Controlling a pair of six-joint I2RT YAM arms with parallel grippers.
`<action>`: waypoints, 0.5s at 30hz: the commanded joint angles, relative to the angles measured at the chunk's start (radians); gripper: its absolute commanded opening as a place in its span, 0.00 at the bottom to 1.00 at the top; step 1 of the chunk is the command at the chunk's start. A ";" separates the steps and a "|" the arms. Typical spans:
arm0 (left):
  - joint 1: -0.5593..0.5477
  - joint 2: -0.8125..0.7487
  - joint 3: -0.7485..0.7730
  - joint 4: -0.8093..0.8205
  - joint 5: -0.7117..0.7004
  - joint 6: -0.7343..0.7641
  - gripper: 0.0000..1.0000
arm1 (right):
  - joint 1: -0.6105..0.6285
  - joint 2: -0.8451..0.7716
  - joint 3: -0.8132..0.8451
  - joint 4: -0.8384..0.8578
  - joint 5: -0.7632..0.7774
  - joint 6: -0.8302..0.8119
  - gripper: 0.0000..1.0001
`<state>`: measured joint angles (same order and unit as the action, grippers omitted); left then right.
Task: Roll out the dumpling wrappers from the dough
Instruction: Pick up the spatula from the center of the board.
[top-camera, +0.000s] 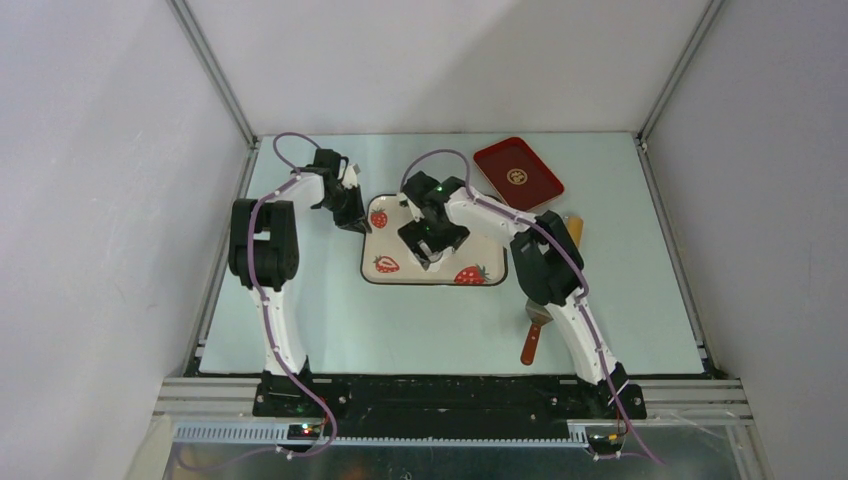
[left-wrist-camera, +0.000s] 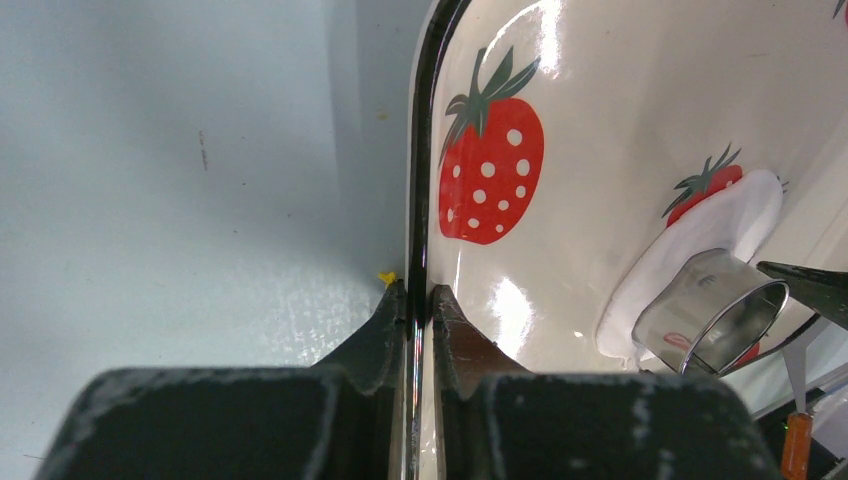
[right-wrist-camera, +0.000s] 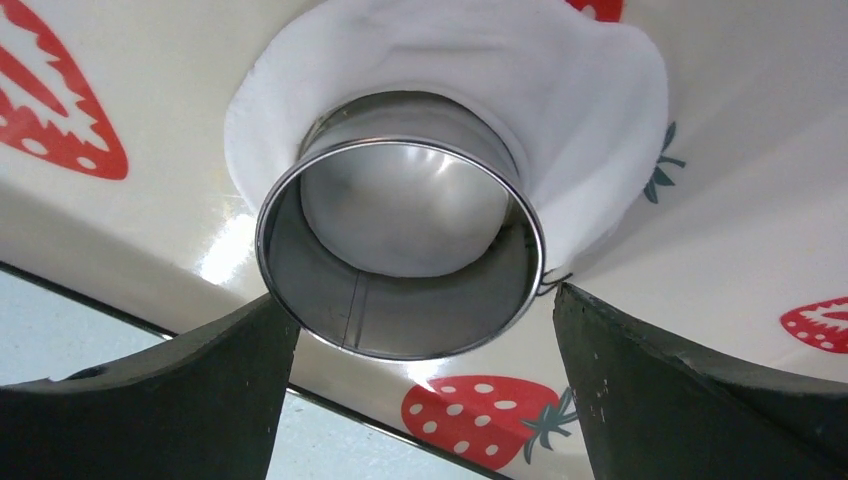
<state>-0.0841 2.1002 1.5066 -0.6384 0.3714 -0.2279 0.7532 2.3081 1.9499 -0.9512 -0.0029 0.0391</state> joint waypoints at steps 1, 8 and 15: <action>0.007 -0.024 -0.010 -0.006 -0.086 0.022 0.00 | -0.011 -0.110 0.056 -0.003 -0.014 -0.036 0.99; 0.006 -0.023 -0.010 -0.007 -0.090 0.022 0.18 | -0.023 -0.177 0.118 -0.022 -0.017 -0.069 0.99; 0.007 -0.039 -0.015 -0.006 -0.092 0.027 0.65 | -0.093 -0.380 0.002 -0.072 -0.120 -0.217 1.00</action>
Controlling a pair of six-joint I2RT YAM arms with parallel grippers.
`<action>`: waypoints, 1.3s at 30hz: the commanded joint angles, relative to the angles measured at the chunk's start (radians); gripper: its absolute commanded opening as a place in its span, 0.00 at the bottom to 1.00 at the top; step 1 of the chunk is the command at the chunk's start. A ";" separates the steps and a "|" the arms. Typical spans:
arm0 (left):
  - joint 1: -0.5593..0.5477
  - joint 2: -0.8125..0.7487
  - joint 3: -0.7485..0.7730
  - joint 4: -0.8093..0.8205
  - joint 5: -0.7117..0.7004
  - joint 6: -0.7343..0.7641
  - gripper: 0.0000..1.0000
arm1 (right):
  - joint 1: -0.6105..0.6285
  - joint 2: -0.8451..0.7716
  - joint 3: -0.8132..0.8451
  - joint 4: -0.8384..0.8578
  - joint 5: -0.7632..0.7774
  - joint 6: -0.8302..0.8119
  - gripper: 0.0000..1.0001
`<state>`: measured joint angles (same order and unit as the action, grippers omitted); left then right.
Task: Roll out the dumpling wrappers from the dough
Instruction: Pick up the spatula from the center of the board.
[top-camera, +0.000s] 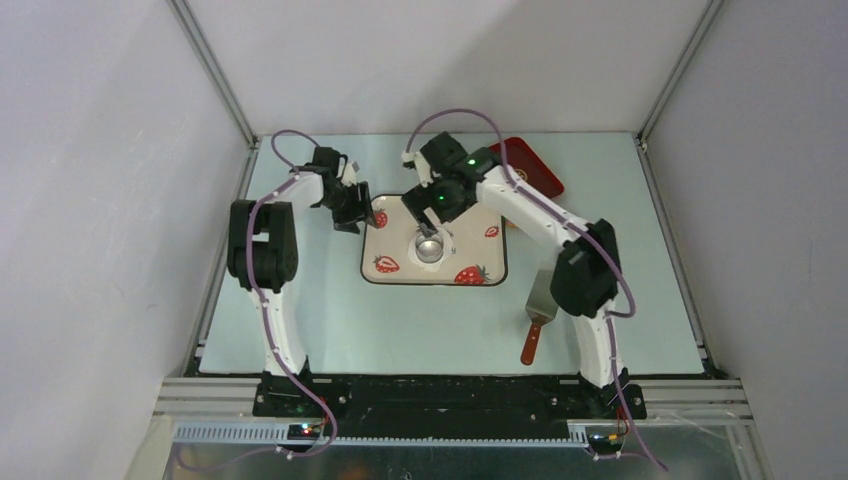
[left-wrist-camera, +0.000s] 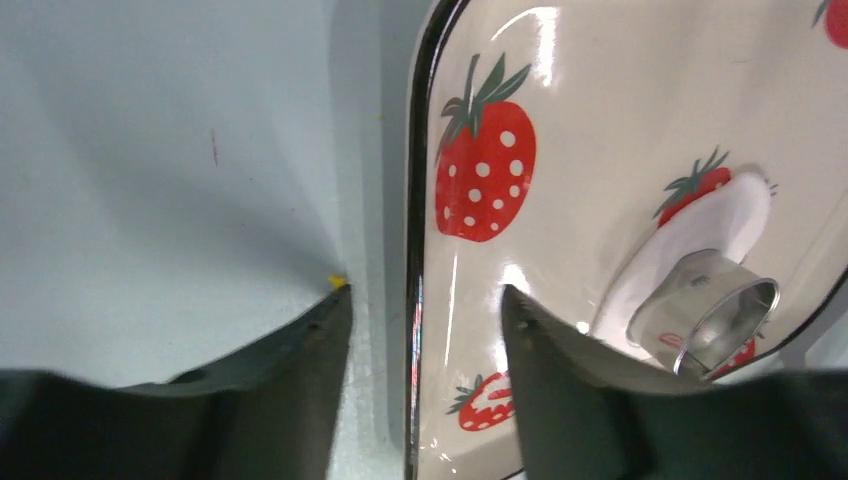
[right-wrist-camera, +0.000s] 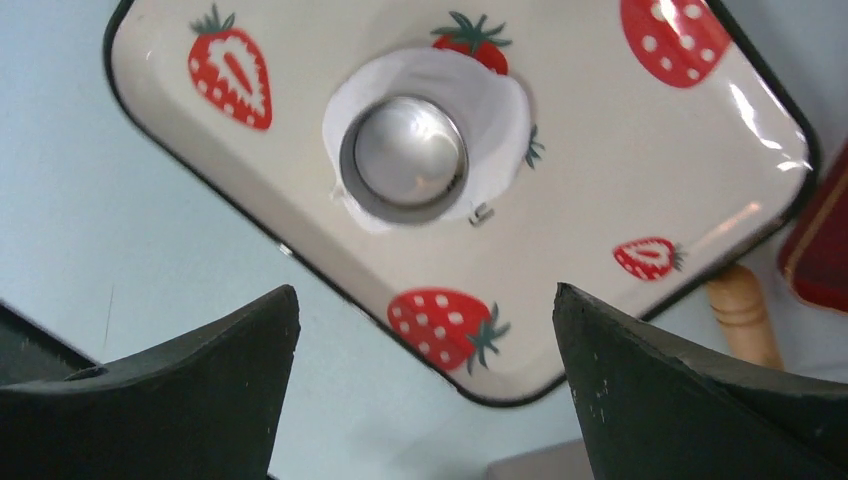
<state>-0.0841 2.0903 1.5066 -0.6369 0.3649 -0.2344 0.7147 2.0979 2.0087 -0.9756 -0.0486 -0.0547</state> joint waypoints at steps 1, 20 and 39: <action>0.007 -0.029 -0.015 -0.008 -0.085 0.032 0.80 | -0.068 -0.196 -0.076 -0.060 -0.075 -0.147 0.99; 0.022 -0.248 -0.012 -0.003 -0.086 0.152 1.00 | -0.249 -0.629 -0.879 -0.056 -0.036 -0.114 0.99; 0.007 -0.336 -0.133 0.060 -0.283 0.193 1.00 | -0.167 -0.406 -0.901 -0.138 0.031 -0.106 0.94</action>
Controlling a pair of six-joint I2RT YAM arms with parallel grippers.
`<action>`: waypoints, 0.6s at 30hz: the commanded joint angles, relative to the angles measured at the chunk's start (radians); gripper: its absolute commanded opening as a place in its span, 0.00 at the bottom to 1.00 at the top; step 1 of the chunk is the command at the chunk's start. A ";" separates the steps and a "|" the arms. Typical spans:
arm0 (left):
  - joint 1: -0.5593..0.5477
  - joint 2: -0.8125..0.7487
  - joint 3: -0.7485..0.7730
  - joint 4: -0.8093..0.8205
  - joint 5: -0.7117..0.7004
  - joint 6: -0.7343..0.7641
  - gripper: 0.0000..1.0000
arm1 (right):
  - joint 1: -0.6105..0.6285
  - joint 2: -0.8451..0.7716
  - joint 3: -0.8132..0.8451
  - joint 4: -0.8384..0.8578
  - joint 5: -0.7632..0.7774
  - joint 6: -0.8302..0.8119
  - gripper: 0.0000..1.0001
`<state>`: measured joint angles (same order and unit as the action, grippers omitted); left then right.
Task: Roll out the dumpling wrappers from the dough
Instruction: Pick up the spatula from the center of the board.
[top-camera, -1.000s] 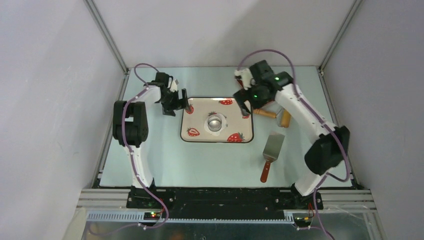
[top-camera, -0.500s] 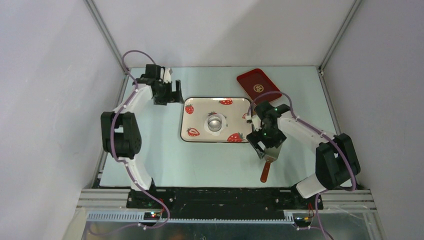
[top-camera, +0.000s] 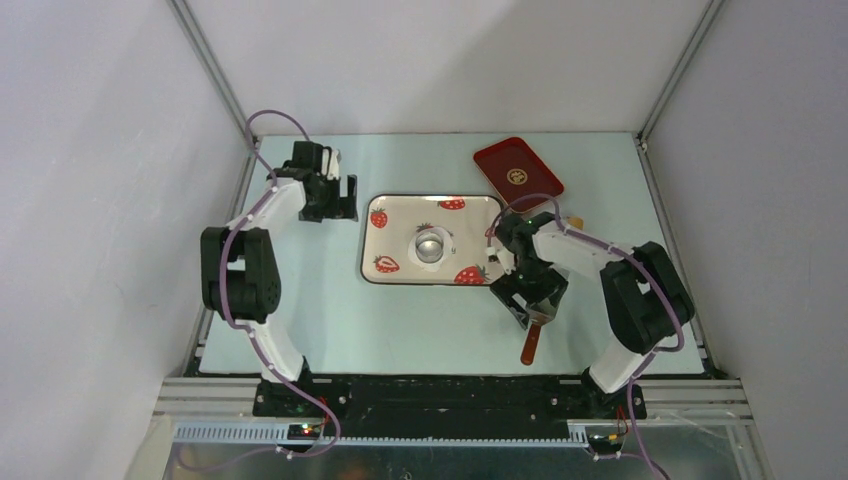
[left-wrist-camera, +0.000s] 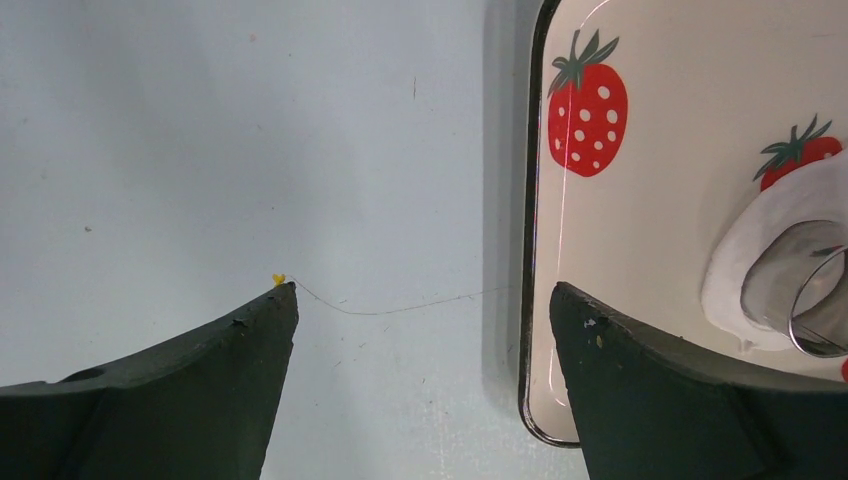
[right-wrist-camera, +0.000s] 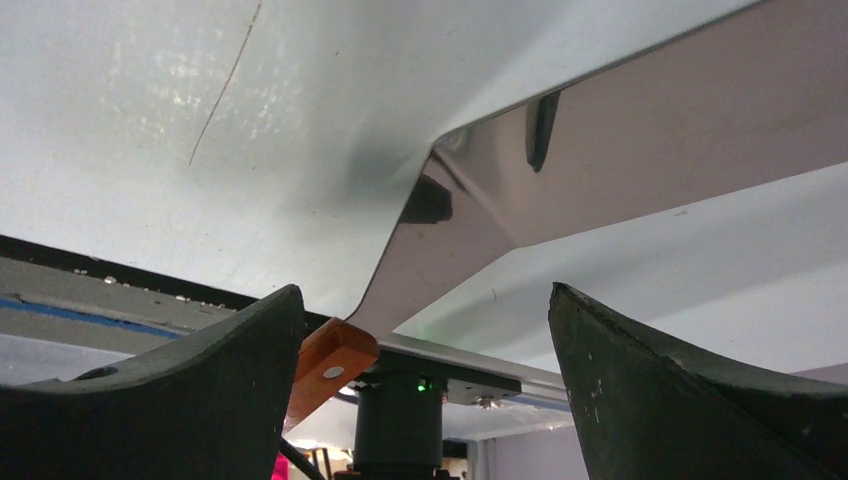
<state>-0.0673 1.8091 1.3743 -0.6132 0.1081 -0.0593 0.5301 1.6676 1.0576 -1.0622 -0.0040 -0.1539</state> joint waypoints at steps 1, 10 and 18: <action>-0.015 -0.060 -0.004 0.037 -0.031 0.020 1.00 | 0.019 0.036 0.055 -0.060 -0.020 -0.014 0.94; -0.057 -0.050 -0.022 0.038 -0.021 0.015 1.00 | -0.043 0.090 0.057 -0.167 -0.008 -0.058 0.91; -0.071 0.000 0.018 0.037 -0.018 0.010 1.00 | -0.082 0.117 0.051 -0.234 0.062 -0.119 0.82</action>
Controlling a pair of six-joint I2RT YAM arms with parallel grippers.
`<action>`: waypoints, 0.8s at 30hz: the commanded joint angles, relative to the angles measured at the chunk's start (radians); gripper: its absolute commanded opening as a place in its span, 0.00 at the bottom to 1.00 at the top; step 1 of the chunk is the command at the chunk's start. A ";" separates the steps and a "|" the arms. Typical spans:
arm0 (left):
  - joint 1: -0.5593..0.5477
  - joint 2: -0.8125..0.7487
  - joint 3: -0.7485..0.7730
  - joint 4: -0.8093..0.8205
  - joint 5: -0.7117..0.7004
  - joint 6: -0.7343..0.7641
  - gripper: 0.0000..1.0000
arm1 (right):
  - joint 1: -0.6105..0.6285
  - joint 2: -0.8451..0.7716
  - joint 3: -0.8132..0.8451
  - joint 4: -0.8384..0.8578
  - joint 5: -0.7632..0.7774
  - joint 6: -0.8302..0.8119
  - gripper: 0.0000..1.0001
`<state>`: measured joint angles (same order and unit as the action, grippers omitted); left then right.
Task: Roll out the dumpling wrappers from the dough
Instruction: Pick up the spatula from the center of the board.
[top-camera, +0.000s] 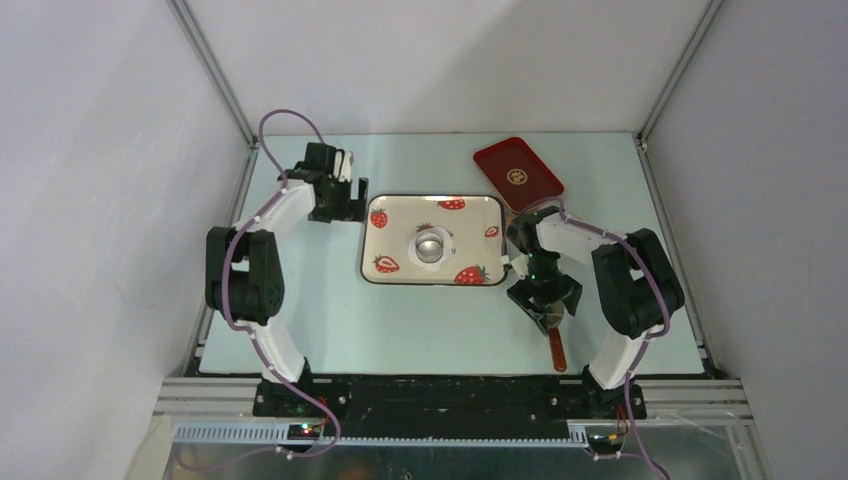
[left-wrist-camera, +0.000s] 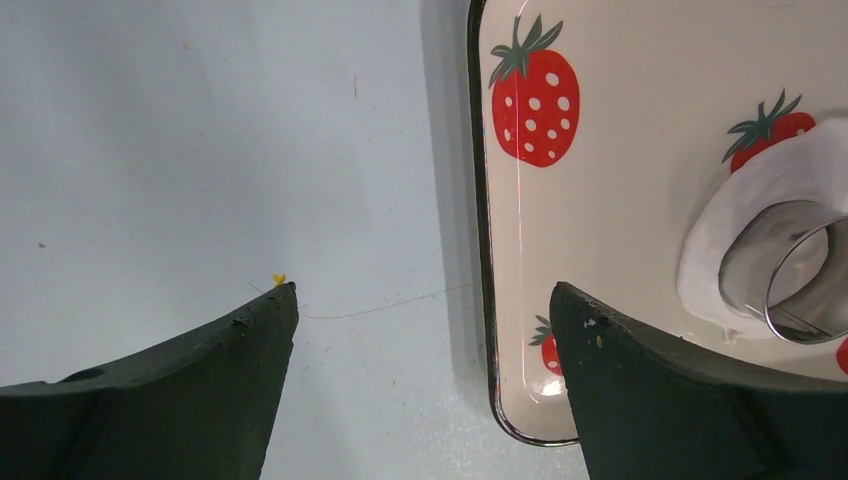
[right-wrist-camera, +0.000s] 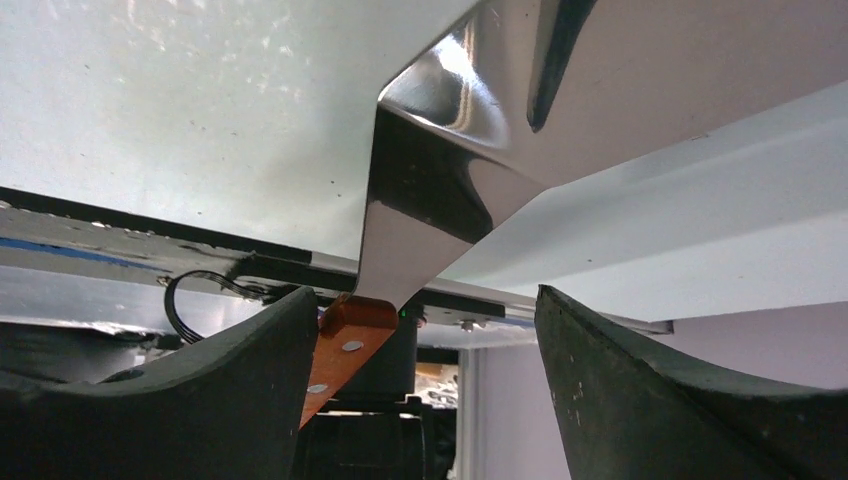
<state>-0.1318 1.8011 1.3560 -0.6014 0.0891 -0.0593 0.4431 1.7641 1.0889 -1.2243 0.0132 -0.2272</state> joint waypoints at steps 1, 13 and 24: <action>-0.006 0.015 0.041 0.025 0.001 0.010 1.00 | 0.000 0.029 0.017 -0.076 0.046 -0.051 0.81; -0.007 0.033 0.055 0.030 0.022 0.022 1.00 | -0.056 0.067 -0.015 -0.088 -0.075 -0.126 0.69; -0.006 0.100 0.109 0.030 -0.018 -0.008 1.00 | -0.052 0.096 -0.047 -0.035 -0.127 -0.132 0.36</action>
<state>-0.1337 1.8744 1.4185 -0.5915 0.0891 -0.0608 0.3885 1.8359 1.0615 -1.2785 -0.0765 -0.3431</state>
